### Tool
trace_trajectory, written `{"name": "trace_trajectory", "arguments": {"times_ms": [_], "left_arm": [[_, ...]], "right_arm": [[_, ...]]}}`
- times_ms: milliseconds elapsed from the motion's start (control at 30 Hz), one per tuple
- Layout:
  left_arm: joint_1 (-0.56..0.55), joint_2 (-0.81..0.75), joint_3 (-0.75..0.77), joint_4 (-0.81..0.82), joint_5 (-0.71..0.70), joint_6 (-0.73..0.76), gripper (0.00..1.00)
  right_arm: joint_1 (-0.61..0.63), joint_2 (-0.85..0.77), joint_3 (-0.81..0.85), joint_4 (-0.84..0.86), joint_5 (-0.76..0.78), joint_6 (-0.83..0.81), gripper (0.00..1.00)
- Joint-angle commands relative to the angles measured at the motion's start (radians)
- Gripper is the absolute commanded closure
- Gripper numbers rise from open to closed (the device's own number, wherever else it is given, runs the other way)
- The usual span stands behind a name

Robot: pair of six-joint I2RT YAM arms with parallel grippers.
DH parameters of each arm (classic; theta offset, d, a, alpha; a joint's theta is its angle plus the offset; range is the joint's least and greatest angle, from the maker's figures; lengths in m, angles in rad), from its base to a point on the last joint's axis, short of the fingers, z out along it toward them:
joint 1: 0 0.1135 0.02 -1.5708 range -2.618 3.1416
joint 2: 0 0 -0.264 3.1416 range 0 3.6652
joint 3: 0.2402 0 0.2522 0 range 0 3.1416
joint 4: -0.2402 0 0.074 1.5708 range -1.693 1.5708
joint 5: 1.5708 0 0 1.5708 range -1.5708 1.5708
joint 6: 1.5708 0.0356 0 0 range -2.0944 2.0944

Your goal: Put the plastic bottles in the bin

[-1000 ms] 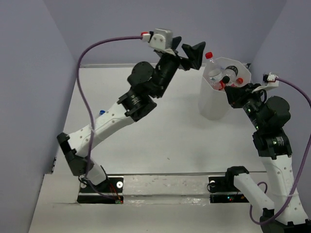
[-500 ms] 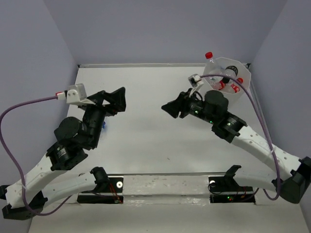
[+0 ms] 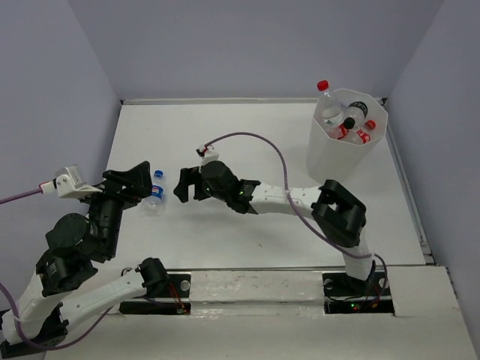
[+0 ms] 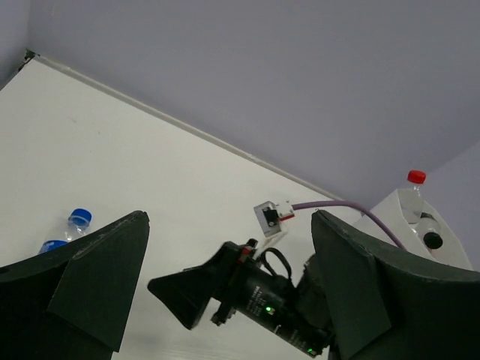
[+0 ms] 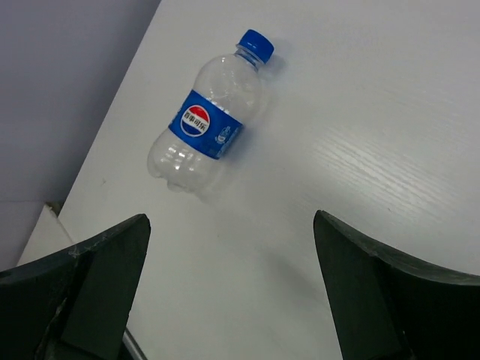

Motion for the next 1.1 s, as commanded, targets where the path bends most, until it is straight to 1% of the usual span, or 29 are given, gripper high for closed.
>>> {"name": "trace_trajectory", "arguments": {"times_ms": [0, 67, 100, 167, 233, 333, 367, 467, 667, 700, 767, 800, 833, 900, 967, 1000, 1033, 1067], "left_arm": [[0.001, -0.027, -0.048, -0.006, -0.059, 0.013, 0.01], [-0.001, -0.045, -0.067, 0.011, -0.065, 0.024, 0.01], [0.001, -0.053, -0.087, 0.037, -0.062, 0.039, 0.01], [-0.001, -0.069, -0.107, 0.076, -0.059, 0.052, 0.01], [-0.001, -0.08, -0.134, 0.11, -0.048, 0.075, 0.01], [0.001, -0.086, -0.153, 0.124, -0.04, 0.088, 0.01], [0.001, -0.086, -0.157, 0.127, -0.037, 0.092, 0.01], [0.001, -0.097, -0.179, 0.132, -0.029, 0.101, 0.01], [0.002, -0.137, -0.203, 0.14, -0.017, 0.102, 0.01], [0.002, -0.14, -0.203, 0.14, -0.019, 0.102, 0.01], [0.001, -0.142, -0.208, 0.138, -0.022, 0.102, 0.01], [0.002, -0.142, -0.211, 0.138, -0.023, 0.102, 0.01], [0.002, -0.134, -0.212, 0.137, -0.023, 0.101, 0.01], [0.002, -0.125, -0.217, 0.129, -0.022, 0.099, 0.01], [0.004, -0.109, -0.219, 0.124, -0.022, 0.096, 0.01], [0.005, -0.105, -0.222, 0.123, -0.023, 0.096, 0.01], [0.008, -0.102, -0.223, 0.123, -0.022, 0.096, 0.01], [0.008, -0.1, -0.226, 0.124, -0.022, 0.095, 0.01]], "right_arm": [[-0.001, 0.165, 0.286, -0.008, 0.016, 0.066, 0.04], [-0.001, 0.253, 0.398, -0.061, 0.006, 0.066, 0.03], [-0.001, 0.337, 0.499, -0.111, -0.003, 0.07, 0.02], [-0.001, 0.437, 0.573, -0.136, -0.03, 0.092, 0.02], [0.008, 0.488, 0.658, -0.153, -0.056, 0.107, 0.01], [0.009, 0.58, 0.741, -0.184, -0.089, 0.132, 0.0], [0.009, 0.6, 0.802, -0.214, -0.096, 0.135, 0.0], [0.009, 0.687, 0.892, -0.265, -0.132, 0.159, 0.0], [0.009, 0.739, 0.963, -0.293, -0.156, 0.172, 0.0], [-0.001, 0.746, 0.974, -0.296, -0.196, 0.182, 0.01], [-0.001, 0.753, 0.965, -0.293, -0.204, 0.193, 0.07], [-0.001, 0.75, 0.941, -0.276, -0.207, 0.204, 0.13], [-0.001, 0.746, 0.922, -0.265, -0.208, 0.208, 0.24], [-0.01, 0.72, 0.884, -0.231, -0.208, 0.217, 0.3], [-0.019, 0.692, 0.815, -0.205, -0.207, 0.221, 0.44], [-0.019, 0.649, 0.78, -0.154, -0.195, 0.224, 0.52], [-0.019, 0.619, 0.735, -0.124, -0.184, 0.221, 0.64], [-0.03, 0.583, 0.632, -0.089, -0.173, 0.214, 0.67]]}}
